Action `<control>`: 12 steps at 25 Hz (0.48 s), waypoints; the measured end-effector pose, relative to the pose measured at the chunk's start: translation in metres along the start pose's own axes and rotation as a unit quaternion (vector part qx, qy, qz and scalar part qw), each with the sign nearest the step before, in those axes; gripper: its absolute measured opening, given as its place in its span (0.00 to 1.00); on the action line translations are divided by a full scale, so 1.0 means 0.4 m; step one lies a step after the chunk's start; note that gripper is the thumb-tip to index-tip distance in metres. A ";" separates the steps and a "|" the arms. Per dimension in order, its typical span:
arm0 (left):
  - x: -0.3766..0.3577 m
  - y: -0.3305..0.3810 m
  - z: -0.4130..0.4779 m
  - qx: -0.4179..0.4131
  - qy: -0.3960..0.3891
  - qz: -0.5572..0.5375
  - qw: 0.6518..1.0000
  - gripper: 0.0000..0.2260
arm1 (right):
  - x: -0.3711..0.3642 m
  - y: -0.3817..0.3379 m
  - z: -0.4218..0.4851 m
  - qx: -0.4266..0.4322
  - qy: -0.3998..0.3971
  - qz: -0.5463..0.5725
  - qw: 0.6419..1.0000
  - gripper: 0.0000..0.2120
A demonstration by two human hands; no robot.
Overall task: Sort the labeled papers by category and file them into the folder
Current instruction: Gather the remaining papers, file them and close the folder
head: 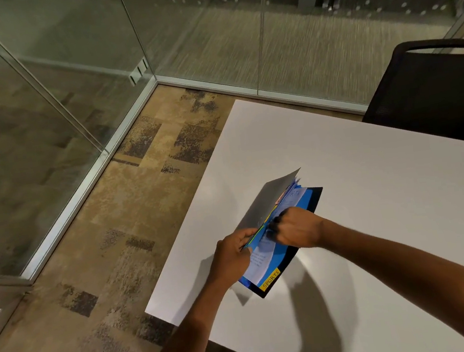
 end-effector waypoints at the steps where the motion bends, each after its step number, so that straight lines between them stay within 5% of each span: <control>1: -0.004 -0.002 0.001 0.002 0.001 -0.002 1.000 0.23 | 0.000 0.000 -0.001 -0.004 -0.006 0.002 1.000 0.09; 6: -0.036 -0.005 -0.002 -0.006 0.014 0.005 1.000 0.18 | 0.004 0.000 -0.027 -0.062 -0.046 0.044 0.996 0.20; 12: -0.131 0.010 -0.018 -0.031 0.037 0.092 0.995 0.18 | 0.067 -0.066 -0.172 -0.336 0.039 0.144 0.930 0.23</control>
Point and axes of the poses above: each hand's wrist, its own z-axis towards the middle knuckle, its own x-axis out of the back of the hand, y = z × x, the point moved 2 cm from there along z, towards the middle knuckle, and after that the axes turned 10 degrees about y, right-handed, at the moved point
